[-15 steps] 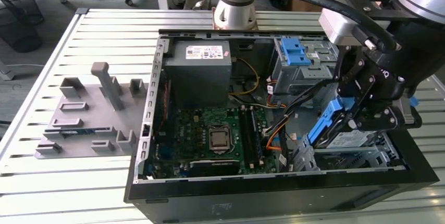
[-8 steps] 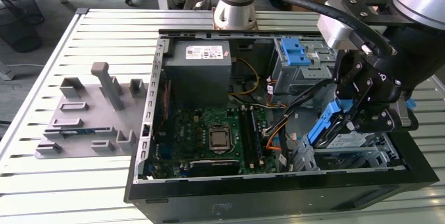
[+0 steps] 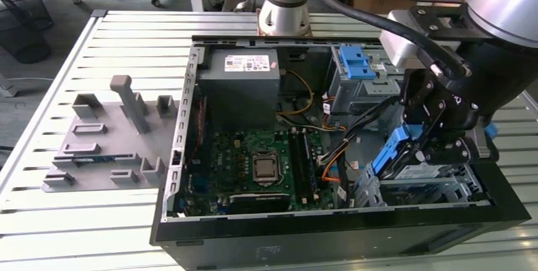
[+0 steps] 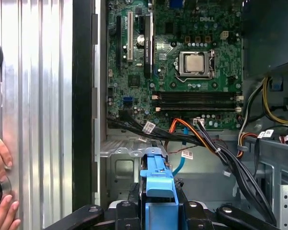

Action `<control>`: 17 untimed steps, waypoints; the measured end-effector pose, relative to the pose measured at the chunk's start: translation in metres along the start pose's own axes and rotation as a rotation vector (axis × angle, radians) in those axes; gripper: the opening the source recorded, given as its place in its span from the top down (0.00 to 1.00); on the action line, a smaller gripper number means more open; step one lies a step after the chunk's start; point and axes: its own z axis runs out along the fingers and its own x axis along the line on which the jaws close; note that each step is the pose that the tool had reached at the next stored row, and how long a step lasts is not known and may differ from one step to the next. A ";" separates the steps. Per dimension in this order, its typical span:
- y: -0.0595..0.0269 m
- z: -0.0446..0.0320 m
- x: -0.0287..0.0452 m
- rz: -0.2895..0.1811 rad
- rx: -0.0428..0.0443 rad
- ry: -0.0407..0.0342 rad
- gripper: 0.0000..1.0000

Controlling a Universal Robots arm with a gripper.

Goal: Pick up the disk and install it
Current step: 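Insert the disk into the insertion slot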

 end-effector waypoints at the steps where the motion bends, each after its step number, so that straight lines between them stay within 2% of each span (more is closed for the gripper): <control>1: 0.0000 0.0009 0.0000 0.000 0.0000 0.0000 0.64; 13: -0.0001 0.0112 0.0000 0.000 0.0000 0.0000 0.64; 17: -0.0001 0.0120 0.0000 0.000 0.0000 0.0002 0.64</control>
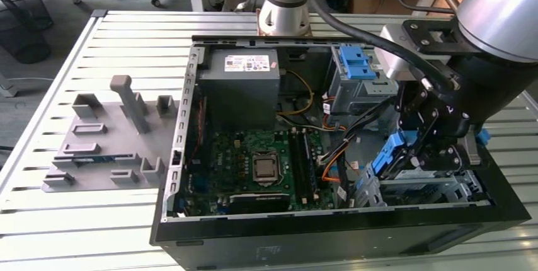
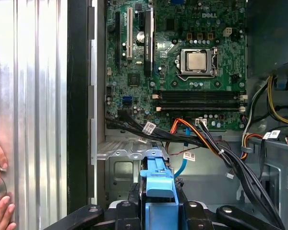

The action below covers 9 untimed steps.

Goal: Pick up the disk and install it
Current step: 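Insert the disk into the insertion slot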

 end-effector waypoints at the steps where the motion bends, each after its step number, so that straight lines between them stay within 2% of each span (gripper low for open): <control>1: 0.0000 0.0001 0.0000 0.000 0.0000 -0.0001 0.64; 8: 0.0000 0.0007 0.0000 0.000 0.0000 -0.0001 0.62; 9: 0.0000 0.0007 0.0000 0.000 0.0000 0.0000 0.56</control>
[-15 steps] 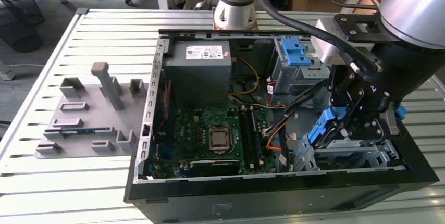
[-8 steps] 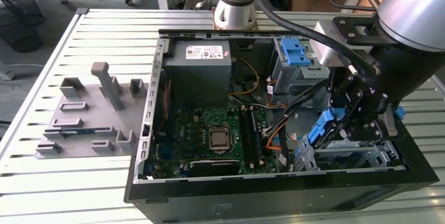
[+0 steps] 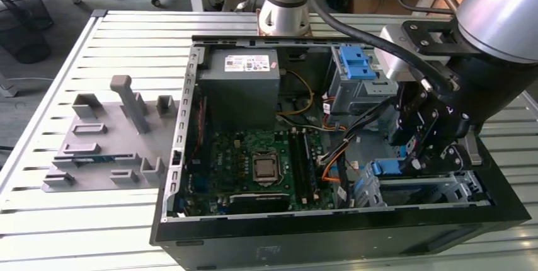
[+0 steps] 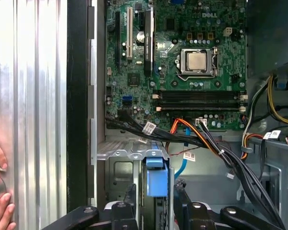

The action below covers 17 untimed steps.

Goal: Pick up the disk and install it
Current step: 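Insert the disk into the insertion slot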

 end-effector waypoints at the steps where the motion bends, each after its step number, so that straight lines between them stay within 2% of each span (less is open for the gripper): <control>1: 0.0000 0.0000 0.0000 0.000 0.0000 -0.0001 0.56; 5: 0.0000 0.0000 0.0000 0.000 0.0000 -0.0001 0.58; 6: 0.0000 0.0001 0.0000 0.000 0.0000 -0.0001 0.64; 9: 0.0000 0.0001 0.0000 0.000 0.0000 -0.0002 0.70; 12: 0.0000 0.0001 0.0000 0.000 0.0000 -0.0001 0.87; 17: 0.0000 0.0002 0.0000 0.000 0.0000 -0.0001 0.89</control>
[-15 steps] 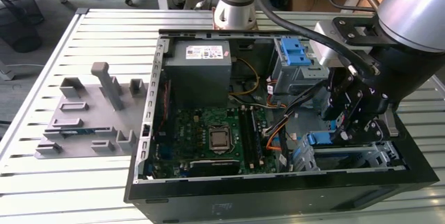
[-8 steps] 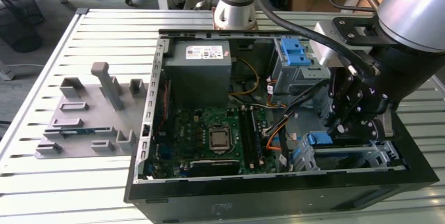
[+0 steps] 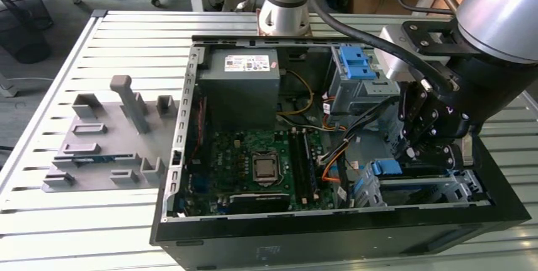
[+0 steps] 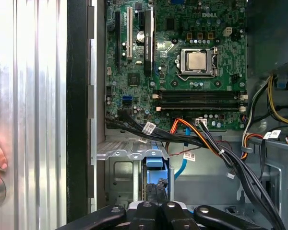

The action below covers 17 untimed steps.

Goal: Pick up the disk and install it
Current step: 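Insert the disk into the insertion slot, then insert the first disk wire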

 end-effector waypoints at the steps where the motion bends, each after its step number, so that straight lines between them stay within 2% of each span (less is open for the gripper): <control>1: 0.0000 0.0000 0.0000 0.000 0.0000 0.0000 0.89; 13: -0.0003 0.0002 0.0000 0.000 0.0000 -0.0001 0.89; 15: -0.0040 0.0003 0.0000 0.000 0.0000 -0.0003 0.89; 17: -0.0114 0.0001 -0.0003 0.000 0.0000 0.0000 0.89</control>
